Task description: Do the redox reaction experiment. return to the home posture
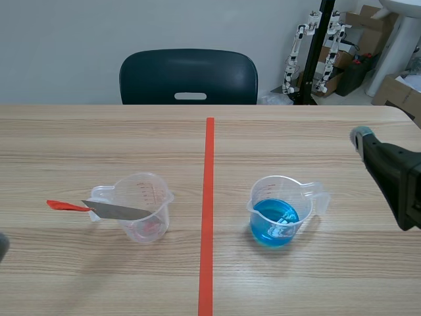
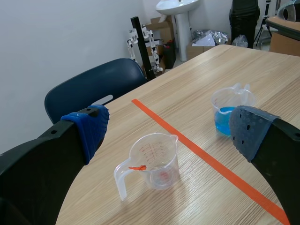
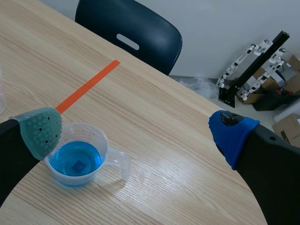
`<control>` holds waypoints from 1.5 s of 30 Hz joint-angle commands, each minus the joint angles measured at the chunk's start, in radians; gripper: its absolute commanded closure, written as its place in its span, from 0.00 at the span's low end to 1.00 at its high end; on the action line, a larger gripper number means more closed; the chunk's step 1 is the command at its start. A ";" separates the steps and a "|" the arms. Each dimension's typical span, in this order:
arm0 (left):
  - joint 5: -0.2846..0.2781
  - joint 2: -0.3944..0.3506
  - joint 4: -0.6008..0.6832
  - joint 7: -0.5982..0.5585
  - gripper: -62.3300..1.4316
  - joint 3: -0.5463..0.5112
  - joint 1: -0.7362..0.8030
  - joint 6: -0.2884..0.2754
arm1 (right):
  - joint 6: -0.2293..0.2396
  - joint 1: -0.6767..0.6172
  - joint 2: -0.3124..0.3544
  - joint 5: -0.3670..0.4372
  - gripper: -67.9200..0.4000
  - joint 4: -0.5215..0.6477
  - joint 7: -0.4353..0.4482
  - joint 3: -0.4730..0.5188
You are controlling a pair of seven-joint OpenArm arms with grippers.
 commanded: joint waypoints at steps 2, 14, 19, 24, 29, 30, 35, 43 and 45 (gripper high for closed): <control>-0.006 0.010 0.008 -0.008 0.13 -0.004 -0.005 0.005 | 0.005 0.011 0.003 0.007 0.00 0.015 0.010 0.004; -0.006 0.010 0.008 -0.008 0.13 -0.004 -0.005 0.005 | 0.031 -0.058 0.087 0.008 0.00 0.024 0.024 0.003; -0.006 0.010 0.008 -0.008 0.13 -0.004 -0.005 0.005 | 0.031 -0.105 0.104 0.007 0.00 0.024 0.027 0.003; -0.006 0.010 0.008 -0.008 0.13 -0.004 -0.005 0.005 | 0.042 -0.136 0.114 0.007 0.00 0.024 0.036 0.003; -0.006 0.010 0.008 -0.008 0.13 -0.004 -0.005 0.005 | 0.056 -0.136 0.114 0.007 0.00 0.024 0.032 0.003; -0.006 0.010 0.008 -0.008 0.13 -0.004 -0.005 0.005 | 0.056 -0.136 0.114 0.007 0.00 0.024 0.028 0.003; -0.006 0.010 0.008 -0.008 0.13 -0.004 -0.005 0.005 | 0.056 -0.136 0.114 0.007 0.00 0.024 0.010 0.003; -0.006 0.010 0.008 -0.006 0.13 -0.004 -0.013 0.005 | 0.056 -0.135 0.114 0.006 0.00 0.024 0.010 0.003; -0.006 0.010 0.008 0.011 0.13 -0.004 -0.024 0.005 | 0.056 -0.135 0.114 0.006 0.00 0.024 0.011 0.003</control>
